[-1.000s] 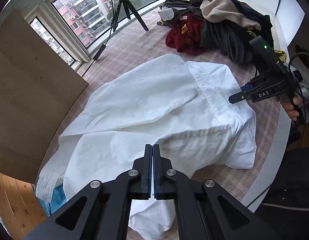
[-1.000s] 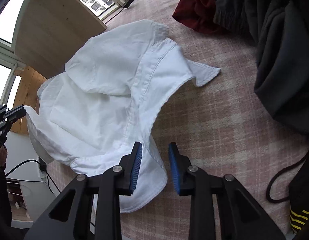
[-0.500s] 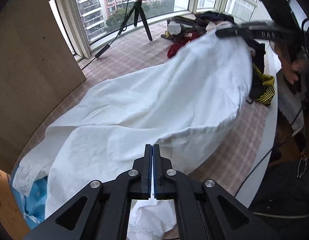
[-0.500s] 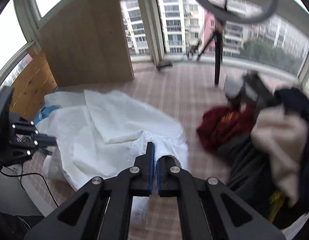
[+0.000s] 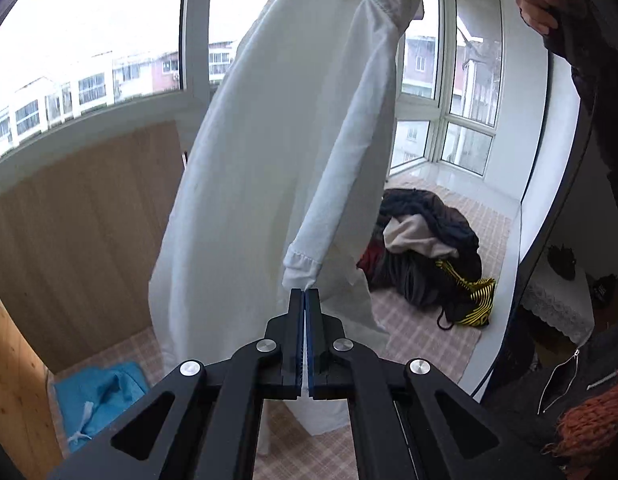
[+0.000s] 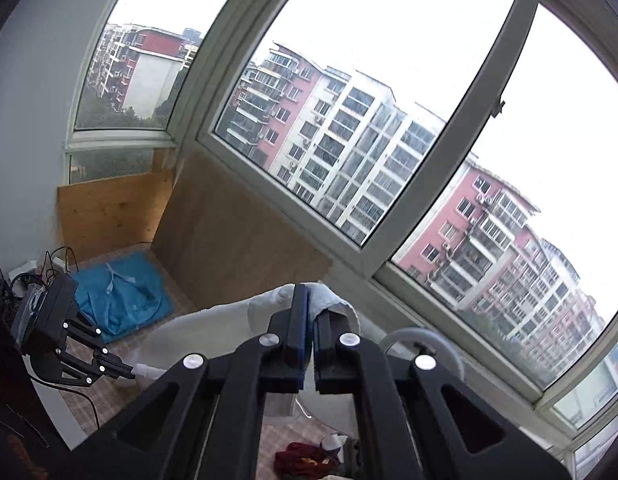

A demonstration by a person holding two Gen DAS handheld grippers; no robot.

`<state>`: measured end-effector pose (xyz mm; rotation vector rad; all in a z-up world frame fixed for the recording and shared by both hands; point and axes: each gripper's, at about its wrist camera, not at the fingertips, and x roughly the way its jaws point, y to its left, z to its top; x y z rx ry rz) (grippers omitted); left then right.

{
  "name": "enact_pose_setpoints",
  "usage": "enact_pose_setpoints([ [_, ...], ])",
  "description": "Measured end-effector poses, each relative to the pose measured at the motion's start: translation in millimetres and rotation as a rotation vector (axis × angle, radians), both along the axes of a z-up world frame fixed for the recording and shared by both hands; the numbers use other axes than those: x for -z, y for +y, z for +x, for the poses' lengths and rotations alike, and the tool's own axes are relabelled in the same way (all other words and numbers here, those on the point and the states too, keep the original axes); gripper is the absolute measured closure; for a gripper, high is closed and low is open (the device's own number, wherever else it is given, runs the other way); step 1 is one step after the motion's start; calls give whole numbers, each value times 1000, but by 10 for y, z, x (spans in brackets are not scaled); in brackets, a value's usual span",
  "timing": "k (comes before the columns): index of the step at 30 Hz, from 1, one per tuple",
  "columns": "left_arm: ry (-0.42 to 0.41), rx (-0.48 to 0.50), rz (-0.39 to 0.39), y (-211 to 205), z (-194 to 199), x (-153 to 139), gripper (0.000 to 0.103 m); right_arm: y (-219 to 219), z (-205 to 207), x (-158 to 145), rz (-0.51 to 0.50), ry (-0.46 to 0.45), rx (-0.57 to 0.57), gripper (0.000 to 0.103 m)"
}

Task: Fold clothes
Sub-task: 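Regrasp the white shirt with both grippers and lift it to shake out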

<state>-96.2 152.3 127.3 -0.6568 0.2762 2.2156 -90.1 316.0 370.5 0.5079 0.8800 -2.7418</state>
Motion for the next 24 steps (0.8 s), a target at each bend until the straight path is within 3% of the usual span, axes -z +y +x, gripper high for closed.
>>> enact_pose_setpoints([
  [4,105,-16,1,-95,272,-394,103,-146,397,-305,53,79,-36,101],
  [6,141,-25,-4,-155,374,-556,103,-101,473,-310,36,60,-45,101],
  [10,221,-63,-53,-199,480,-730,103,87,445,60,-11,-40,-44,101],
  [12,197,-44,-65,-140,427,-697,103,207,376,426,-42,-123,-36,101],
  [14,129,-8,-87,14,296,-496,102,359,298,873,-94,-225,-16,101],
  [20,-86,138,-273,697,-185,637,100,935,400,2457,-200,-549,124,101],
  [24,-158,260,-363,1225,-372,1182,97,1372,671,3149,-260,-704,253,101],
])
